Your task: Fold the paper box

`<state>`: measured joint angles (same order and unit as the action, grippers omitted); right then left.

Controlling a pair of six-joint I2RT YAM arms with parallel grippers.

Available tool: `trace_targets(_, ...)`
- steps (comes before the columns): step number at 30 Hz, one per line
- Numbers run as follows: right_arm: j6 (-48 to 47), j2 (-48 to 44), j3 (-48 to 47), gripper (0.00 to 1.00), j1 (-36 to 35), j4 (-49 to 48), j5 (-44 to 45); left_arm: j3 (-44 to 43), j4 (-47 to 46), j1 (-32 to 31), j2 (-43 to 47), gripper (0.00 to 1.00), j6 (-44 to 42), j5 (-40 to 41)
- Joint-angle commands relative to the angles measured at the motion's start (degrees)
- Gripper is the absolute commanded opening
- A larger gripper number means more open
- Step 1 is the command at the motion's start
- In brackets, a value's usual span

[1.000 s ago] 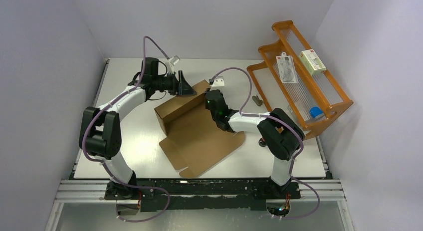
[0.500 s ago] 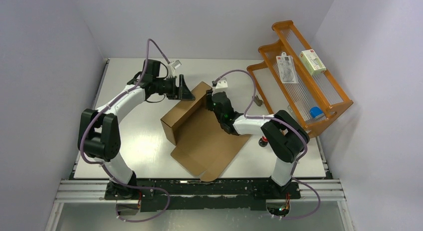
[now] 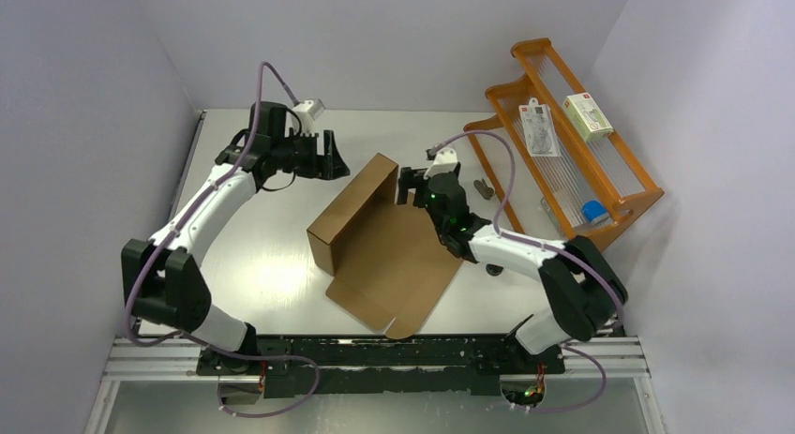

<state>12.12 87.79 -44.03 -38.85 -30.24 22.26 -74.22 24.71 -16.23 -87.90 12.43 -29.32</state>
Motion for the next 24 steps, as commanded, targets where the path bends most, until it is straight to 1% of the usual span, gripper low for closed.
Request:
trace_targets(1, 4.36, -6.84, 2.05, 0.96, 1.70, 7.42, 0.96, -2.20, 2.90, -1.39, 5.08, 0.80, -2.53, 10.14)
trace_targets(2, 5.60, -8.22, 2.61, 0.99, 1.97, 8.49, 0.94, -2.56, 3.76, -2.34, 5.64, 0.80, -2.95, 12.29)
trace_targets(4, 7.41, -11.19, 4.09, 1.00, 2.19, 9.77, 1.45, -3.70, 5.77, -5.27, 6.59, 0.80, -3.86, 17.76)
trace_targets(7, 10.30, -15.11, 6.71, 1.00, 2.54, 10.94, 3.00, -5.70, 8.57, -11.31, 7.82, 0.80, -4.94, 26.65)
trace_targets(13, 15.17, -22.02, 14.46, 1.00, 2.79, 7.91, 5.95, -9.92, 14.76, -23.20, 7.87, 0.80, -4.82, 43.33)
trace_targets(18, 16.20, -27.65, 18.07, 1.00, 2.81, 8.51, 7.05, -11.72, 17.41, -32.61, 4.86, 0.79, -3.25, 54.66)
trace_targets(21, 15.63, -31.39, 19.94, 1.00, 2.77, 8.52, 8.08, -13.27, 19.47, -38.37, 1.21, 0.79, -1.95, 63.63)
trace_targets(24, 14.94, -34.68, 21.96, 1.00, 2.73, 8.05, 9.30, -17.05, 23.80, -43.44, -3.36, 0.79, 0.94, 73.61)
